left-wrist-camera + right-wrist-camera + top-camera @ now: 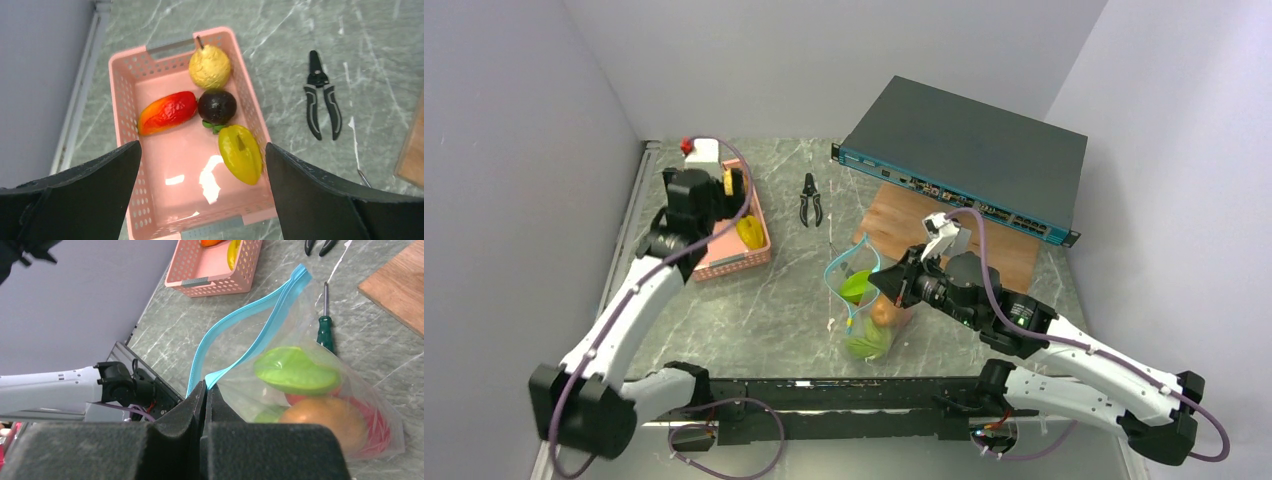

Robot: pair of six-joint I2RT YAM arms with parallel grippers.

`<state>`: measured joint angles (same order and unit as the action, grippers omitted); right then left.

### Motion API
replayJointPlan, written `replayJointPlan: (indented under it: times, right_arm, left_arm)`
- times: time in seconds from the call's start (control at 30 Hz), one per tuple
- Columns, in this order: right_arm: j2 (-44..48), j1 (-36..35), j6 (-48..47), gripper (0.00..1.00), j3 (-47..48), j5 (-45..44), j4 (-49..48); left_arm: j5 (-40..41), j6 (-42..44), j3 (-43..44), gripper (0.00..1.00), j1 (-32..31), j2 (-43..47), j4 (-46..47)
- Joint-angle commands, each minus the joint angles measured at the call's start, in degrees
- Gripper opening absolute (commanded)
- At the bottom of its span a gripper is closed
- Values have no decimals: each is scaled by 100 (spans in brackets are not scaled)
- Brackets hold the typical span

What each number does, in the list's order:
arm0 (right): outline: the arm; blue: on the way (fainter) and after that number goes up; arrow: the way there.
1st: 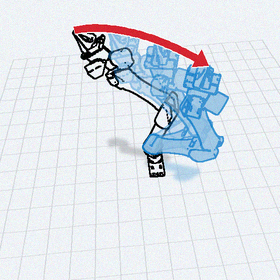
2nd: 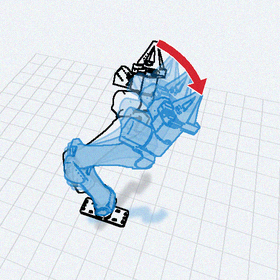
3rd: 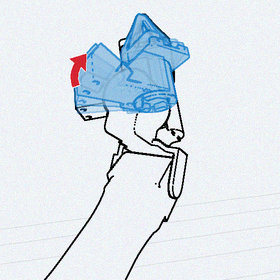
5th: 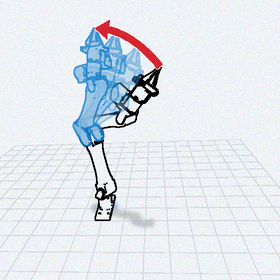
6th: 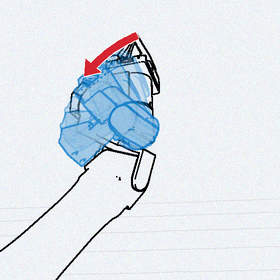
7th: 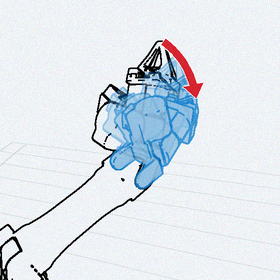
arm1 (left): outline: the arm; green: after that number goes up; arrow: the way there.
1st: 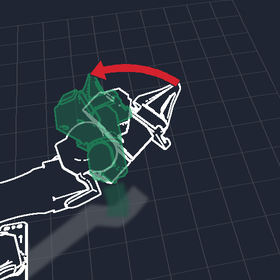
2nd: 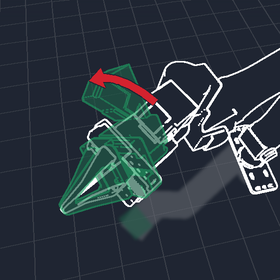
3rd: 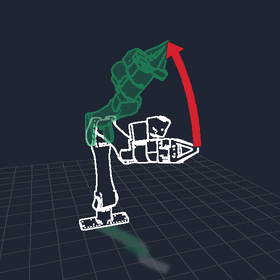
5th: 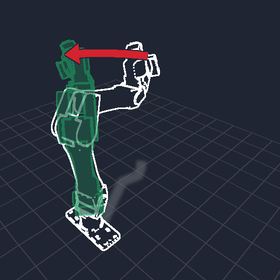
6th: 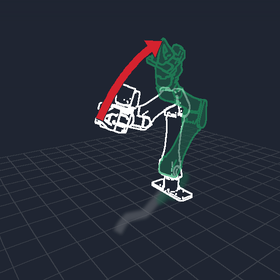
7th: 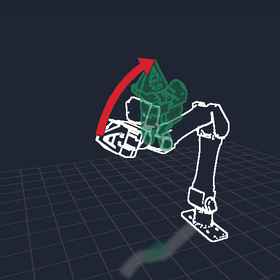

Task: Place the food in the zip-top bag and seal the zipper
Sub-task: Pick up the fake fruit from the bin.

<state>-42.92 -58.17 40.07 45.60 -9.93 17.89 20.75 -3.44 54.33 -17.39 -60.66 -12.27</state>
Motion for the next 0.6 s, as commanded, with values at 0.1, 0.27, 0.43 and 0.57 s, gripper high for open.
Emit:
replayJointPlan:
  times: [0.1,0.27,0.43,0.57]
  right_arm:
    - [-82,-23,-70,0,339,69,-252]
    - [-60,-19,-84,0,383,27,-204]
    - [-22,-17,-104,0,412,5,-132]
    - [64,-19,-90,0,365,-26,-110]
  left_arm:
    - [-2284,-1549,1276,99,1646,-1857,-1131]
    - [-3972,-1812,1964,92,2299,-3187,-1742]
    - [-5059,-2224,1893,92,2410,-3905,-1557]
    - [-5365,-2712,1504,94,2416,-4018,-1105]
